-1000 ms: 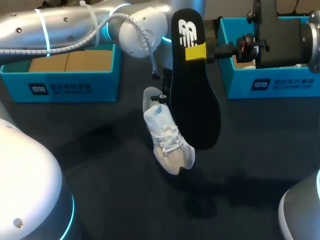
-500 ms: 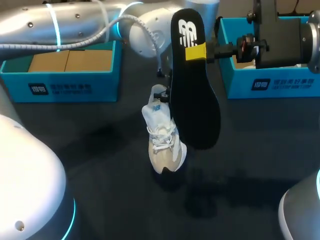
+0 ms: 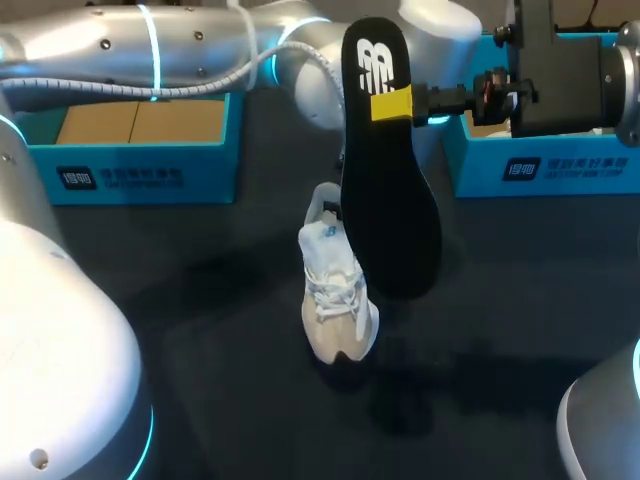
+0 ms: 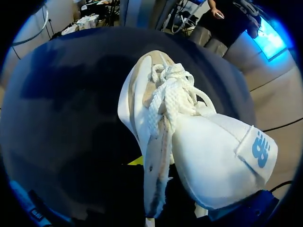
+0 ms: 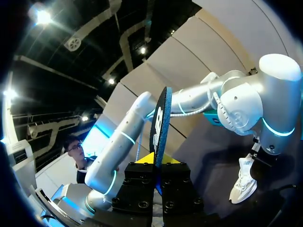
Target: Take the shoe out of the shoebox, open the shoe tongue, remove and reinsert the insole, then place the shoe into the shoebox
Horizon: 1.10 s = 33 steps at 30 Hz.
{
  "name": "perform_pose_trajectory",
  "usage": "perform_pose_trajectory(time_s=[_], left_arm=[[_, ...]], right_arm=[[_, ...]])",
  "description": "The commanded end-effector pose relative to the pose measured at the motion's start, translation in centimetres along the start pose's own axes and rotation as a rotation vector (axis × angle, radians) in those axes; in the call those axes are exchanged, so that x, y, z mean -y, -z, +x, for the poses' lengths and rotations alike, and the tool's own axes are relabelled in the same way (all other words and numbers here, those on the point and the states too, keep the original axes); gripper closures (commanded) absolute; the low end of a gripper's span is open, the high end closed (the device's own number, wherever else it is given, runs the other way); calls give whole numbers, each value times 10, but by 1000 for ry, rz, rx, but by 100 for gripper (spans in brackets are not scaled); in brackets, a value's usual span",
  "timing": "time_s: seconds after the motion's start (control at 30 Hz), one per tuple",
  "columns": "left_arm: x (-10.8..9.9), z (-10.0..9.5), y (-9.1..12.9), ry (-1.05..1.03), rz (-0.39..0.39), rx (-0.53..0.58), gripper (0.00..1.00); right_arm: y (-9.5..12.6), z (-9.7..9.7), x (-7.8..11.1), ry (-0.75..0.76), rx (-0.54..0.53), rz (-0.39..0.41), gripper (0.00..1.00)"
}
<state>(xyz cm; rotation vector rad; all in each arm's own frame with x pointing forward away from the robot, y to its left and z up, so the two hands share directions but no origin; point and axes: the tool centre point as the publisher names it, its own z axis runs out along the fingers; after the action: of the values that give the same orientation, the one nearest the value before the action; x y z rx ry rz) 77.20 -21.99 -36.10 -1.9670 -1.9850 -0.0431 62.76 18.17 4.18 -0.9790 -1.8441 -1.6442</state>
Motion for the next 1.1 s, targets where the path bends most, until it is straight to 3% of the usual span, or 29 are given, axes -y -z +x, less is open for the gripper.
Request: perform_pose_trajectory(time_s=[0.03, 0.9, 0.93, 0.97, 1.0, 1.03, 1.1], left_arm=[[5, 5, -5, 10, -7, 9, 100], [0, -1, -50, 7, 85, -69, 100], [0, -1, -50, 4, 88, -68, 82], [1, -1, -50, 1, 91, -65, 77], [1, 0, -50, -4, 96, -56, 58], [2, 0, -49, -7, 99, -47, 31], [2, 2, -45, -7, 96, -19, 7]], right_arm=[[-4, 0, -2, -2, 2, 2, 100], [-4, 0, -2, -2, 2, 2, 100], [-4, 0, -2, -2, 2, 2, 100], [-4, 0, -2, -2, 2, 2, 100], [-4, 0, -2, -2, 2, 2, 100], [-4, 0, -2, -2, 2, 2, 100], [-4, 0, -2, -2, 2, 2, 100]])
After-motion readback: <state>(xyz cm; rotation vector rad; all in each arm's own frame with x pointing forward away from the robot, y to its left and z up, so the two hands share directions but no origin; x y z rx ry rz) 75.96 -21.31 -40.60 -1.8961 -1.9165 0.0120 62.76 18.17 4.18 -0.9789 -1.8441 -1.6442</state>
